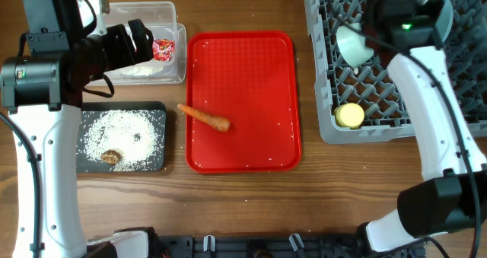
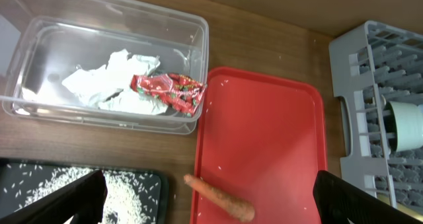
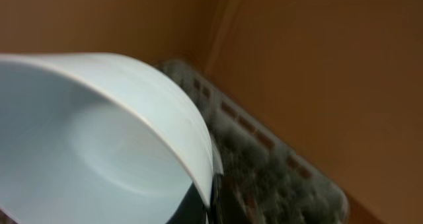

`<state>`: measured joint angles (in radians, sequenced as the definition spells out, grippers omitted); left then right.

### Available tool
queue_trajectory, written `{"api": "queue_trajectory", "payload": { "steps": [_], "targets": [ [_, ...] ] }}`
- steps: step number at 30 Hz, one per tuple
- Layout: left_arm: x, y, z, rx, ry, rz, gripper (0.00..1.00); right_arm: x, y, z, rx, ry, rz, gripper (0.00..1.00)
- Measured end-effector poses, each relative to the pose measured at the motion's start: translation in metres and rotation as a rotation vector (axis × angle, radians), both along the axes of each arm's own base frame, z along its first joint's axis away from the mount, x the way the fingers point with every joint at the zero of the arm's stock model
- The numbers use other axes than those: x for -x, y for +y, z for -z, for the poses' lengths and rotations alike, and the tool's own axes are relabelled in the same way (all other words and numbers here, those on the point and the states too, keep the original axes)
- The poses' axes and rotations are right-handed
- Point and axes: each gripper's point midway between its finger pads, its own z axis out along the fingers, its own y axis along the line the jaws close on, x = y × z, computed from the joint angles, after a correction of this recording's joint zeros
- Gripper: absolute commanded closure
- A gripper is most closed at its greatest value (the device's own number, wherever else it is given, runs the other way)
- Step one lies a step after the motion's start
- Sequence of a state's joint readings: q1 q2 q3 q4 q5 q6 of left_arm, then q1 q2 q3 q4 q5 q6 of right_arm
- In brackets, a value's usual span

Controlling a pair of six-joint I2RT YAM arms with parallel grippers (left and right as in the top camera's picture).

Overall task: Sort waste into correct bins and load items into the dishwasher rack
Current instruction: 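Carry the light-blue bowl into the rack and lower it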

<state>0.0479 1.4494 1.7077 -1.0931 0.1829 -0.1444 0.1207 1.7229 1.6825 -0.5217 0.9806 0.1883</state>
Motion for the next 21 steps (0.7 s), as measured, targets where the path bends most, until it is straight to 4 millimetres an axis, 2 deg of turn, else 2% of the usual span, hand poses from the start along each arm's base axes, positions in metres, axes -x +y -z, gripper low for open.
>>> {"api": "queue_trajectory", "payload": {
  "steps": [2, 5, 7, 10, 13, 16, 18, 21],
  "targets": [
    [0.0, 0.0, 0.0, 0.0, 0.0, 0.0, 0.0, -0.014, -0.008, -0.016, 0.041, -0.059, -0.004, 0.96],
    [0.0, 0.0, 0.0, 0.0, 0.0, 0.0, 0.0, -0.04, -0.012, -0.029, 0.122, -0.121, -0.019, 0.96],
    [0.0, 0.0, 0.0, 0.001, 0.001, 0.001, 0.0, -0.055, -0.011, -0.031, 0.173, -0.141, -0.028, 0.96],
    [0.0, 0.0, 0.0, 0.001, 0.001, 0.001, 0.0, -0.078, -0.009, -0.022, 0.264, -0.114, -0.045, 0.96],
    [0.0, 0.0, 0.0, 0.0, 0.001, 0.0, 0.0, -0.106, -0.006, 0.006, 0.387, -0.038, -0.065, 0.96],
    [0.0, 0.0, 0.0, 0.0, -0.001, 0.0, 0.0, -0.125, -0.004, 0.051, 0.479, 0.122, -0.098, 0.96],
    [0.0, 0.0, 0.0, 0.0, -0.001, 0.0, 0.0, -0.133, -0.003, 0.078, 0.508, 0.202, -0.12, 0.96],
    [0.0, 0.0, 0.0, 0.0, -0.001, 0.0, 0.0, -0.14, -0.002, 0.106, 0.53, 0.276, -0.142, 0.96]
  ]
}}
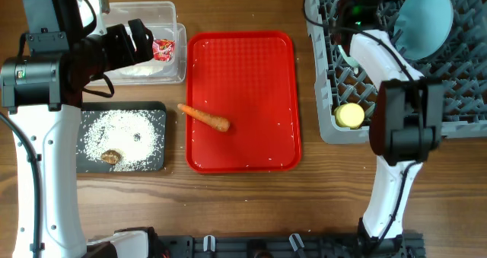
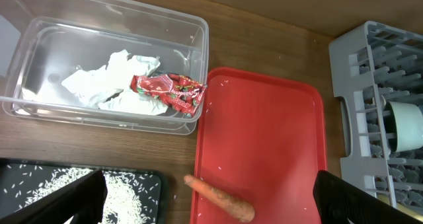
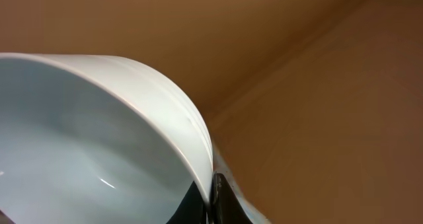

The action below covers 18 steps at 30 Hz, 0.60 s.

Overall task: Sort waste into correct bins and load items into the dishwasher rack
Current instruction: 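Carry the light-blue bowl into the rack and lower it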

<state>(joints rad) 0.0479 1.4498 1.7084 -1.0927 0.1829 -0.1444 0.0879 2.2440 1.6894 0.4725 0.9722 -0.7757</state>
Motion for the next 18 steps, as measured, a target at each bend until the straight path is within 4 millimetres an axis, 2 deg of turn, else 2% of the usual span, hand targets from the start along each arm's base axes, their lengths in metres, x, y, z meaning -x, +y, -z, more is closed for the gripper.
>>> {"api": "queue_trajectory", "payload": {
  "steps": [4, 18],
  "targets": [
    [0.0, 0.0, 0.0, 0.0, 0.0, 0.0, 0.0, -0.005, 0.001, 0.028, 0.014, 0.061, -0.004, 0.96],
    [0.0, 0.0, 0.0, 0.0, 0.0, 0.0, 0.0, -0.011, 0.011, 0.045, -0.004, 0.097, -0.052, 0.96]
  ]
}}
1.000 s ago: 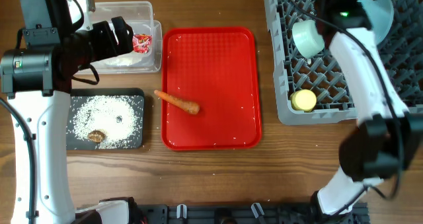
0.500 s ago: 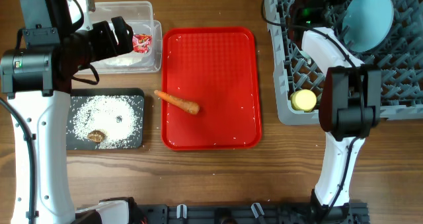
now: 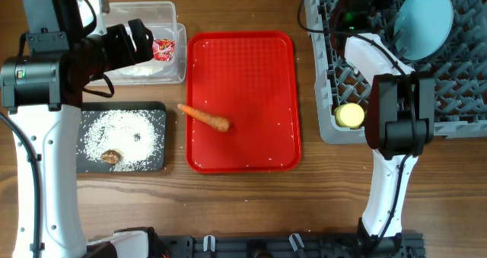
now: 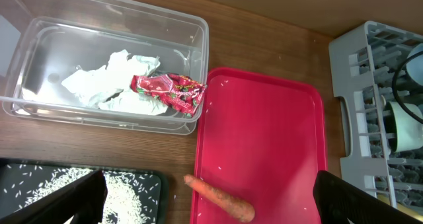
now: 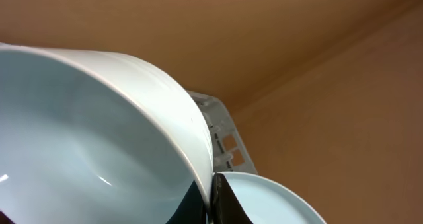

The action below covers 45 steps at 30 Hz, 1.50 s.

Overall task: Sort waste into correct bins and load items into the dishwasher rack
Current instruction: 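Carry the light-blue bowl into the rack and lower it, then release the bowl and raise the right gripper from the rack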

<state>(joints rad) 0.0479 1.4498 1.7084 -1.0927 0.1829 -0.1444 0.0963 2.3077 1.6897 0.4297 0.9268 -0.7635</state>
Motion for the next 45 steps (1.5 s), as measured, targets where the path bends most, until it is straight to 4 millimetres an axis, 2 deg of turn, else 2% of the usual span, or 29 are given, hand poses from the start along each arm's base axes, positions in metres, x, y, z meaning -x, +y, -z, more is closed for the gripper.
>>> {"api": "queue_trajectory", "payload": {
  "steps": [3, 5, 6, 9, 12, 14, 18, 26, 31, 32, 35, 41, 45],
  "targets": [
    [0.0, 0.0, 0.0, 0.0, 0.0, -0.001, 0.0, -0.002, 0.011, 0.01, -0.018, 0.036, -0.035, 0.95],
    [0.0, 0.0, 0.0, 0.0, 0.0, 0.0, 0.0, -0.002, 0.021, 0.019, -0.024, 0.079, -0.059, 0.86],
    [0.0, 0.0, 0.0, 0.0, 0.0, 0.0, 0.0, -0.001, 0.024, 0.022, -0.023, 0.092, -0.057, 0.7],
    [0.0, 0.0, 0.0, 0.0, 0.0, 0.0, 0.0, -0.001, 0.029, 0.026, -0.03, 0.111, -0.075, 0.41],
    [0.0, 0.0, 0.0, 0.0, 0.0, 0.0, 0.0, -0.005, 0.038, 0.025, -0.034, 0.085, -0.097, 0.22],
    [0.0, 0.0, 0.0, 0.0, 0.0, 0.0, 0.0, -0.007, 0.045, 0.015, -0.04, 0.027, -0.103, 0.18],
    [0.0, 0.0, 0.0, 0.0, 0.0, 0.0, 0.0, -0.008, 0.052, -0.002, -0.039, -0.059, -0.093, 0.14],
    [0.0, 0.0, 0.0, 0.0, 0.0, 0.0, 0.0, -0.003, 0.048, -0.004, -0.023, -0.057, -0.058, 0.13],
    [0.0, 0.0, 0.0, 0.0, 0.0, 0.0, 0.0, -0.003, 0.053, -0.004, -0.023, -0.055, -0.065, 0.12],
    [0.0, 0.0, 0.0, 0.0, 0.0, 0.0, 0.0, -0.003, 0.055, -0.004, -0.023, -0.048, -0.07, 0.11],
    [0.0, 0.0, 0.0, 0.0, 0.0, 0.0, 0.0, -0.002, 0.066, 0.0, -0.022, -0.018, -0.088, 0.0],
    [0.0, 0.0, 0.0, 0.0, 0.0, 0.0, 0.0, -0.002, 0.096, 0.002, -0.037, -0.021, -0.136, 0.0],
    [0.0, 0.0, 0.0, 0.0, 0.0, 0.0, 0.0, -0.001, 0.103, 0.002, -0.053, -0.036, -0.144, 0.0]
  ]
}}
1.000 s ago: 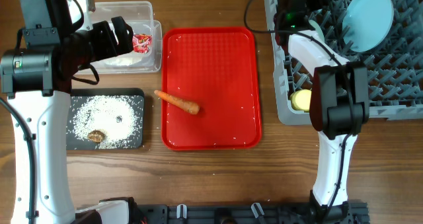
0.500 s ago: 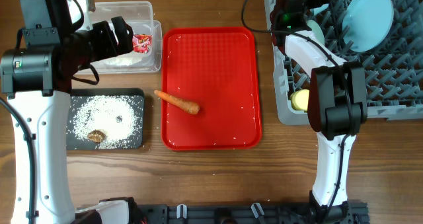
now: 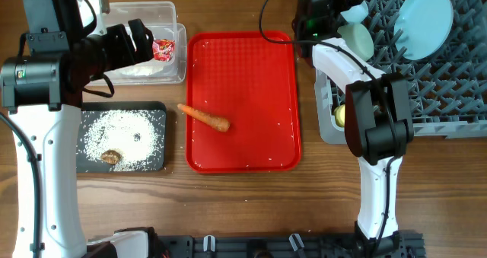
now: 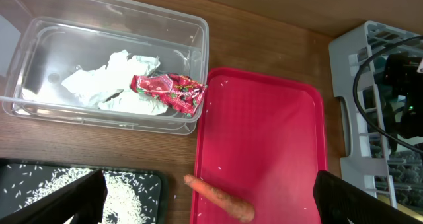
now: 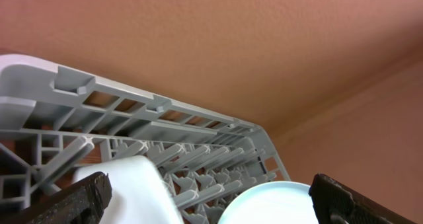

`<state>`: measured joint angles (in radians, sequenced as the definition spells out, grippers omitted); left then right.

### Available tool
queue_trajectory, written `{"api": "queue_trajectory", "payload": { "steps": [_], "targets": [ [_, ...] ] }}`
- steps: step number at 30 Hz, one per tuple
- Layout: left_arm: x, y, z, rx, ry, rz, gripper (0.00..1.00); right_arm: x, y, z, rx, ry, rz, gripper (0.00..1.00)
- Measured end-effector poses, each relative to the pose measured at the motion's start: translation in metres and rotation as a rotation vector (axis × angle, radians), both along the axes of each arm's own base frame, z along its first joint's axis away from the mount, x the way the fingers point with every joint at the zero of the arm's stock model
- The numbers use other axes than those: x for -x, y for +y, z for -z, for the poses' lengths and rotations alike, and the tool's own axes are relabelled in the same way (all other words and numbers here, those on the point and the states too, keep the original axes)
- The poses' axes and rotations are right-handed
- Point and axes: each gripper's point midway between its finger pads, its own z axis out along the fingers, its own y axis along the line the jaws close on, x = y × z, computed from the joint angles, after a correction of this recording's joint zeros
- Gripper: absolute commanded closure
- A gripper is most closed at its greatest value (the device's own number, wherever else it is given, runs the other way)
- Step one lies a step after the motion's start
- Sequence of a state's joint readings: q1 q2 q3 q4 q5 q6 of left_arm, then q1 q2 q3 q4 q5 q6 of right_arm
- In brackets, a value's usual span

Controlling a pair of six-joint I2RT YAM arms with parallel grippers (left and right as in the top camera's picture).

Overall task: Sort waste into correct bins and load items into the dishwasher rack
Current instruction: 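Release the bowl and raise the right gripper from the rack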

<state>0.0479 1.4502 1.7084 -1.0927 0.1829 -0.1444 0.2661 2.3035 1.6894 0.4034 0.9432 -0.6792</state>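
A pale bowl (image 3: 355, 39) stands on its edge among the prongs of the grey dishwasher rack (image 3: 323, 129), near its left end; it also shows in the right wrist view (image 5: 129, 187). A light blue plate (image 3: 426, 11) stands further right in the rack. My right gripper (image 3: 329, 5) is open at the rack's far left corner, apart from the bowl. An orange carrot (image 3: 204, 116) lies on the red tray (image 3: 251, 75). My left gripper (image 3: 144, 43) hangs open and empty over the clear bin (image 3: 176, 14), high above the carrot (image 4: 221, 199).
The clear bin holds white paper and a red wrapper (image 4: 168, 90). A black tray (image 3: 156, 163) with scattered rice and a brown scrap (image 3: 111, 157) lies front left. A yellow round item (image 3: 338, 115) sits in the rack's front left, partly behind my right arm.
My right gripper was shut on the bowl's rim; now it is open and the bowl stands free in the rack. The gripper now sits at the rack's far left corner. The left arm is unchanged.
At all three earlier moments my right gripper held the bowl by its rim over the rack, its view turning from the rack toward the plate. Now the bowl is let go in the rack. The left gripper stayed open over the bin; the carrot stayed put.
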Motion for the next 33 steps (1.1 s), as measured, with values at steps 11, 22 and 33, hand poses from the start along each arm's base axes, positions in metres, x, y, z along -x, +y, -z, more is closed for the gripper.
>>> {"api": "queue_trajectory", "payload": {
  "steps": [11, 22, 33],
  "targets": [
    [0.0, 0.0, 0.0, 0.0, 0.0, -0.001, 0.0, 0.035, 0.055, -0.007, -0.115, 0.166, -0.118, 0.0],
    [0.0, 0.0, 0.0, 0.0, 0.0, 0.0, 0.0, 0.121, 0.14, 0.014, -0.705, 0.472, -0.347, 0.0],
    [-0.004, -0.001, -0.005, 0.019, -0.023, -0.008, 0.0, 0.184, 0.1, -0.152, -0.85, 0.217, -0.476, 0.0]
  ]
}}
